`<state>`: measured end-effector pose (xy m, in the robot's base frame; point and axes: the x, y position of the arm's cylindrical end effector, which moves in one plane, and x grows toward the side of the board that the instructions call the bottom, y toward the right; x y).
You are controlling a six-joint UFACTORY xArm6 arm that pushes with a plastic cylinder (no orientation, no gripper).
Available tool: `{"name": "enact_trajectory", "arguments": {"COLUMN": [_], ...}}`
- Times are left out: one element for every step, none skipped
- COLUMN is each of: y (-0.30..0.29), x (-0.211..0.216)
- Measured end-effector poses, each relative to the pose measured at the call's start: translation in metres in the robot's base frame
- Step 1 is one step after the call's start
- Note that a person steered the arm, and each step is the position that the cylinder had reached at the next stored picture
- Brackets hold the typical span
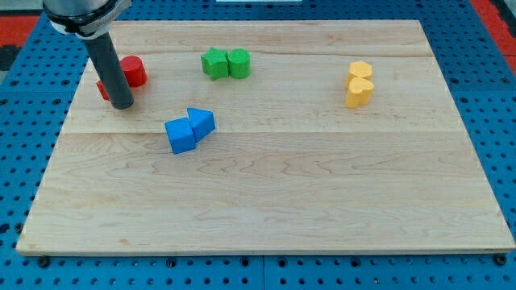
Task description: Move the red blocks to the top left corner of the board
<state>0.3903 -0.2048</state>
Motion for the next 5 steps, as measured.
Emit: {"name": "enact_trajectory", "arguments": {"y": [0.000,0.011,0.017,0.003,-0.015], "x": [0.000,0.007,0.011,0.011,0.007]}}
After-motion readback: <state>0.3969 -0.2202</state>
